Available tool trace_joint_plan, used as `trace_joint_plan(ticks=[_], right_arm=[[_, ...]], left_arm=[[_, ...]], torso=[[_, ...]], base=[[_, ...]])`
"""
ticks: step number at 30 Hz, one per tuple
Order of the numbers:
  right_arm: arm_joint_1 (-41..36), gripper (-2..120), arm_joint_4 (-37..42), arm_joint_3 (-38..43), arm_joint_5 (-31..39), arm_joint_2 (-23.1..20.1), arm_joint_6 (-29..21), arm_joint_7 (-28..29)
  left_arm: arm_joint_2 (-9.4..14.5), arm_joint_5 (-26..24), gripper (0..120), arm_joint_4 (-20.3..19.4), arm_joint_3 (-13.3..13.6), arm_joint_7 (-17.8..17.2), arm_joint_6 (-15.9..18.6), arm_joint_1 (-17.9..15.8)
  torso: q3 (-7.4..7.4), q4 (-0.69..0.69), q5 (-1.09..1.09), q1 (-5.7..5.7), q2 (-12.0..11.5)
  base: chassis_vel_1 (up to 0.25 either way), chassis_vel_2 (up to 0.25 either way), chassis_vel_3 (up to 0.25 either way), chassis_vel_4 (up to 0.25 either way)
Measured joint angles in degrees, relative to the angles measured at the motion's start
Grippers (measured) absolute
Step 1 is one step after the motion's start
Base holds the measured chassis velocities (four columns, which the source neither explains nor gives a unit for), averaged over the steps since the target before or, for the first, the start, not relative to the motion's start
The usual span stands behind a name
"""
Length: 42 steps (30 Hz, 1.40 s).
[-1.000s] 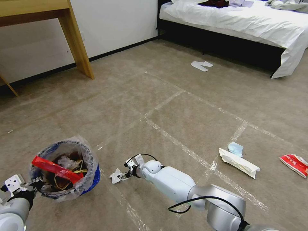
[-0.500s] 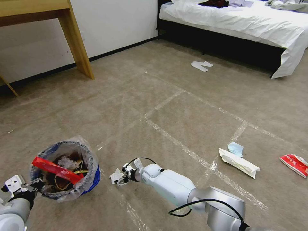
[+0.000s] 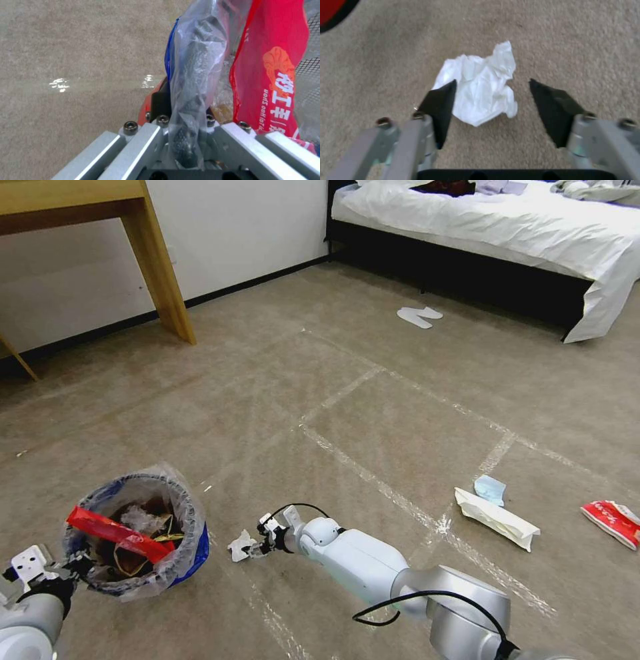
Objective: Pick up the trash bin and place the garbage on the floor into it.
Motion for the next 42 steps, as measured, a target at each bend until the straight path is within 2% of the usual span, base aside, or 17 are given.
trace_joint_plan(ticks=[9, 42], right_arm=[[-0.43, 48, 0.29, 0.17, 0.8, 0.0, 0.42, -0.61], [-1.73, 47, -1.45, 2.72, -0.64, 0.0, 0.62, -1.03]], left_arm=[[-0.81, 0.66, 1, -0.72, -0.04, 0.45, -0.16, 0.45], [-2.02, 2.32, 1, -0.73, 0.73, 0.97, -0.41, 0.5]], torso=[[0.0, 0.0, 0.0, 0.0, 0.0], [0.0, 0.0, 0.0, 0.0, 0.0]], base=[[0.0, 0.0, 0.0, 0.0], [0.0, 0.0, 0.0, 0.0]])
